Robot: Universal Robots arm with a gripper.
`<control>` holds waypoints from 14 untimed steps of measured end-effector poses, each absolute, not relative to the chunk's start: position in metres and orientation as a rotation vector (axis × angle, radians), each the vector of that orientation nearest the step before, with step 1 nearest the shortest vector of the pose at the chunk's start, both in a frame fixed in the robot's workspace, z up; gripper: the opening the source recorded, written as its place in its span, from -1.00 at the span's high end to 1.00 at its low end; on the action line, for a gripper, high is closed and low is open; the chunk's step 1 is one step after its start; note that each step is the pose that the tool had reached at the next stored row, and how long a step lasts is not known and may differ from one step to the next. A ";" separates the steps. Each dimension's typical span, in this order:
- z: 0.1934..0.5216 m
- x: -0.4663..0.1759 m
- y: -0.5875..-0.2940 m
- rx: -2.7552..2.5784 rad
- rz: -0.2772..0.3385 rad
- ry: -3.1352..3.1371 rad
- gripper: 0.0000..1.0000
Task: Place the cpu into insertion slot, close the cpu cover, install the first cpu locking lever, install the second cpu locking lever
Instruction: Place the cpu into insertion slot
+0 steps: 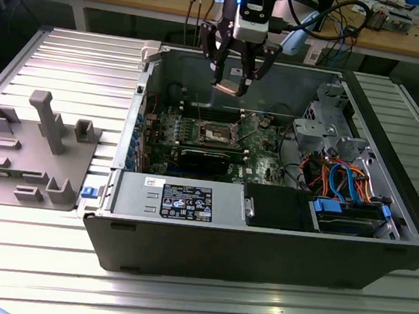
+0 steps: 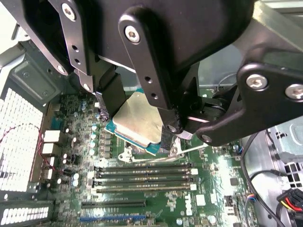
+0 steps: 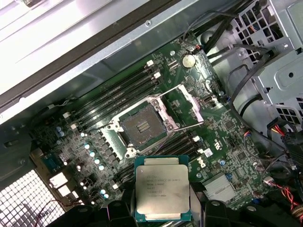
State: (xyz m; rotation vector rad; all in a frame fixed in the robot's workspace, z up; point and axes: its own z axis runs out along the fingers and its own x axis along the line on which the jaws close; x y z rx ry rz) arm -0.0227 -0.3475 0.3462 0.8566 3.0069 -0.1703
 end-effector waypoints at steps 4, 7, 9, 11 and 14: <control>0.346 -0.023 -0.348 0.864 -0.116 3.018 -0.08; 0.346 -0.023 -0.347 0.867 -0.091 3.023 -0.08; 0.346 -0.023 -0.347 0.867 -0.091 3.023 -0.08; 0.346 -0.023 -0.348 0.867 -0.090 3.023 -0.08; 0.346 -0.023 -0.347 0.867 -0.091 3.023 -0.08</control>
